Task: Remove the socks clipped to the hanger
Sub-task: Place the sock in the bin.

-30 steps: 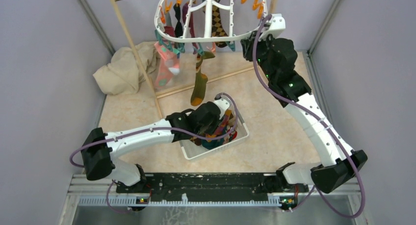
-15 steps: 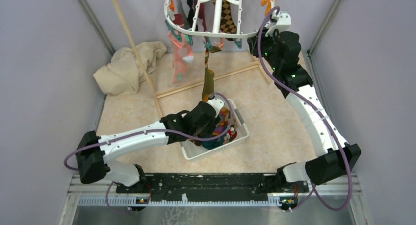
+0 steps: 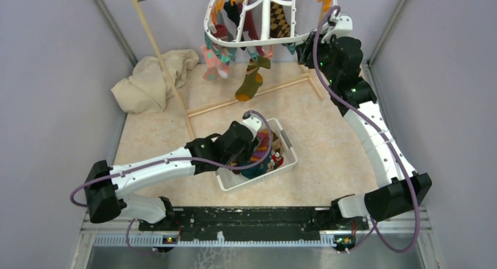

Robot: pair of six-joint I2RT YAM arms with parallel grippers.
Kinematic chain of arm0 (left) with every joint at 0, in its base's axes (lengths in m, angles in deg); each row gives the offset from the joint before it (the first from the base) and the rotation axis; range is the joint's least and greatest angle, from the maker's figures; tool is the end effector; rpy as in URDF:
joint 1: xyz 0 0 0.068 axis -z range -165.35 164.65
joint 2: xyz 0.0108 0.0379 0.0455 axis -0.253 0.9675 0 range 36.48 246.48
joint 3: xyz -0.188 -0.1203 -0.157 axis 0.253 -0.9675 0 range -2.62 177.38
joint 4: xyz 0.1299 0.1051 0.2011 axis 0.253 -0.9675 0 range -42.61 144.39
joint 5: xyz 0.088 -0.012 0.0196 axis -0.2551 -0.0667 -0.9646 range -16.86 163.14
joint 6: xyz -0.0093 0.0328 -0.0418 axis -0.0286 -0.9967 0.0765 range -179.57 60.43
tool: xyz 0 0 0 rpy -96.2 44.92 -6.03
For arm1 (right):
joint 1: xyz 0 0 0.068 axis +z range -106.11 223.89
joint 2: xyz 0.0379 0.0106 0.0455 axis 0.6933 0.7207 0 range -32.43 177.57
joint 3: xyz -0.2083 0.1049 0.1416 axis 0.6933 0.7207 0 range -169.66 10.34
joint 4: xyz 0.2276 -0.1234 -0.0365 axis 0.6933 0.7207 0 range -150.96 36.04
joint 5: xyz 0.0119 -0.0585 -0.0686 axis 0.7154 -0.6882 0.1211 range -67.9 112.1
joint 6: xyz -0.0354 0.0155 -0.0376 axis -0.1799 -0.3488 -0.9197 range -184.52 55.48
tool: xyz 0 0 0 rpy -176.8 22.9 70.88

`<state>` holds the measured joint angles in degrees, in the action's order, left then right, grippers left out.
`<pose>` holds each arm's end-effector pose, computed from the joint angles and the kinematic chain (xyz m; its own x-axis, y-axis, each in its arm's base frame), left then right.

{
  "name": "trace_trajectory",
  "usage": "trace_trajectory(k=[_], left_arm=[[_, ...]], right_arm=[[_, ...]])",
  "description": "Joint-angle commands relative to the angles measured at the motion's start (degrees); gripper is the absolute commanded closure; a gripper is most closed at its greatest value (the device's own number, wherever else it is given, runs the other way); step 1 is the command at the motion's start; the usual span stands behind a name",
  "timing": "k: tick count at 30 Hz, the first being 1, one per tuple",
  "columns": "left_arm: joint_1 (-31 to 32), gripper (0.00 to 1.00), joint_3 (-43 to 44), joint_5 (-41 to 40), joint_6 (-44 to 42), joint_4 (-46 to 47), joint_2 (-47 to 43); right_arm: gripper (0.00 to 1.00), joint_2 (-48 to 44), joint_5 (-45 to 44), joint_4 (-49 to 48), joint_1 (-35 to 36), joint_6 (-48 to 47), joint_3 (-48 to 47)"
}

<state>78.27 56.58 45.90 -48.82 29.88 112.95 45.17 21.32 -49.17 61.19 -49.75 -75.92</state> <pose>0.1430 -0.2515 0.2844 -0.4112 0.4556 -0.7895 0.5783 0.7999 0.1604 0.2921 0.0905 0.4616 -0.1229 0.2287 -0.9657 -0.2617 0.9312 0.2538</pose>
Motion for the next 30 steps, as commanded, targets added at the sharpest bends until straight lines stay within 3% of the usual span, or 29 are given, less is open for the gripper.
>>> trace_trajectory(k=[1,11,21,25,26,27,30], left_arm=[[0.3,0.34,-0.2,-1.6,0.7,0.0,-0.7],[0.3,0.34,-0.4,-3.6,1.5,-0.9,-1.6],[0.3,0.34,-0.4,-3.1,2.1,-0.5,-3.1],[0.3,0.30,-1.4,-2.3,2.4,0.6,-4.5],[0.3,0.15,-1.6,-2.1,2.4,0.8,-4.9],[0.3,0.07,-1.7,-2.0,2.4,0.9,-5.3],[0.3,0.05,-2.2,-1.8,2.6,0.9,-6.5]], right_arm=[[0.50,-3.7,0.0,-1.4,-0.8,1.1,-2.8],[0.47,-7.7,2.5,1.0,-0.8,2.9,-1.6],[0.45,-17.7,6.0,3.7,-0.8,7.5,9.0],[0.22,-21.4,9.7,5.0,-0.8,9.2,14.3],[0.17,-22.2,11.1,5.1,-0.7,9.8,15.9],[0.08,-23.0,12.3,5.2,-0.7,10.2,17.3],[0.01,-25.1,14.4,5.4,-0.8,11.0,22.1]])
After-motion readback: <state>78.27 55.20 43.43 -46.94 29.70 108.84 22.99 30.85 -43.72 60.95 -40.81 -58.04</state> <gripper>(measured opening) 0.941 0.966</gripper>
